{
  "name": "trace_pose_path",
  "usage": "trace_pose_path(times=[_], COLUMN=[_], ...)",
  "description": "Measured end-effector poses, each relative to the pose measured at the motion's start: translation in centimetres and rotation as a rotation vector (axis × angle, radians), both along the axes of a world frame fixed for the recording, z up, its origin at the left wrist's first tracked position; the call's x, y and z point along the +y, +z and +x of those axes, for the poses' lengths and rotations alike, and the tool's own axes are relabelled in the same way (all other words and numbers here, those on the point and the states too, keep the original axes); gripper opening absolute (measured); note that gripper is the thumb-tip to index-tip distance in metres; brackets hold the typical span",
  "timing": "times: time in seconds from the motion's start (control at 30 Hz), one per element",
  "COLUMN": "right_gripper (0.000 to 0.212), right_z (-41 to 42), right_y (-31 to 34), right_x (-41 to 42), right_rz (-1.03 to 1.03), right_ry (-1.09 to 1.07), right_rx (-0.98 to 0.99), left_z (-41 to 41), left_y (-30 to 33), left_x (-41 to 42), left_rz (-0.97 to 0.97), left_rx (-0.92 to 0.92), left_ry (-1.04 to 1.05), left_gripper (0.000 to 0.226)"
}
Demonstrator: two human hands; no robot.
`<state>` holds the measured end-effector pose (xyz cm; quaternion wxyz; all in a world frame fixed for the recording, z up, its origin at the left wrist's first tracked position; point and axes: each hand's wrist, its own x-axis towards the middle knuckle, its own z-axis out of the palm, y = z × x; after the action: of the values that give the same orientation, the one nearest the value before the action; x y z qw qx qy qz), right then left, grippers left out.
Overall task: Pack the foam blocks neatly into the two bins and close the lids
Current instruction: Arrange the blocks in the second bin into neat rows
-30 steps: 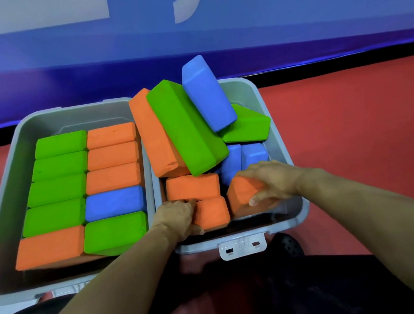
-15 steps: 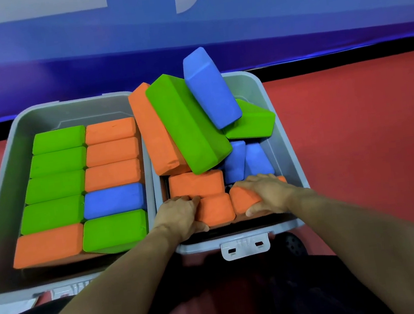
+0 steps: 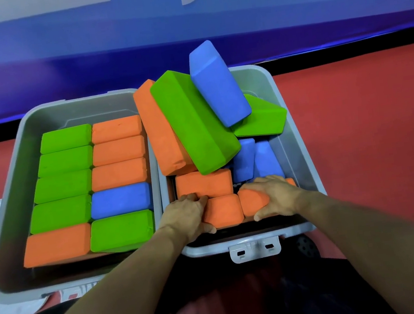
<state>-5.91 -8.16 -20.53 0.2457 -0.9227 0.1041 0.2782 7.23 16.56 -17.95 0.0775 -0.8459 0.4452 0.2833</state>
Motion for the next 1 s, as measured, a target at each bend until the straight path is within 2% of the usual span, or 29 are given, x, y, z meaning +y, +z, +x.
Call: trace_pose_path(times=[0.23,0.3,0.4,0.5,0.57,0.67,0.73,0.83,0.93,1.0], right_gripper=[0.097,0.093,0.07,0.063,0.068,0.073,0.085,0.101,0.113,0.11], right_z=[0.5,1.0,2.3,4.7,5.9,6.7,6.9,7.6,8.2,8.3], right_y=[0.3,0.9,1.8,2.0,1.8,0.9,0.4,0.0,-0.4,-0.8], right_x=[-0.1,0.0,0.7,1.7,2.4,3.3,3.9,4.5,4.9,5.0], right_rz=[0.02,0.091,0.246,0.232,0.186,0.227,0.225,0.238,0.251,0.236], right_ry=[-0.007,-0.109,-0.368,-0.465,-0.478,-0.494,-0.488,-0.488,-0.469,-0.447], right_rx=[0.046,0.063,-0.102,-0.124,-0.042,0.065,0.098,0.057,0.008,0.01], left_z=[-0.2,0.0,0.6,2.0,3.1,4.6,5.3,6.2,7.1,7.4], left_y=[-0.1,0.1,0.5,0.9,1.0,0.7,0.5,0.3,0.1,0.1], left_x=[0.2,0.3,-0.3,-0.8,-0.5,0.3,0.4,0.2,0.3,0.3], left_rz=[-0.011,-0.06,-0.266,-0.314,-0.291,-0.266,-0.269,-0.271,-0.237,-0.238], left_rx=[-0.012,0.003,0.013,-0.088,-0.126,-0.121,-0.103,-0.087,-0.164,-0.194], left_ry=[0.007,0.046,0.165,0.107,0.027,-0.033,-0.035,-0.043,-0.1,-0.115], left_gripper=[0.095,0.093,0.078,0.056,0.054,0.059,0.064,0.074,0.085,0.087])
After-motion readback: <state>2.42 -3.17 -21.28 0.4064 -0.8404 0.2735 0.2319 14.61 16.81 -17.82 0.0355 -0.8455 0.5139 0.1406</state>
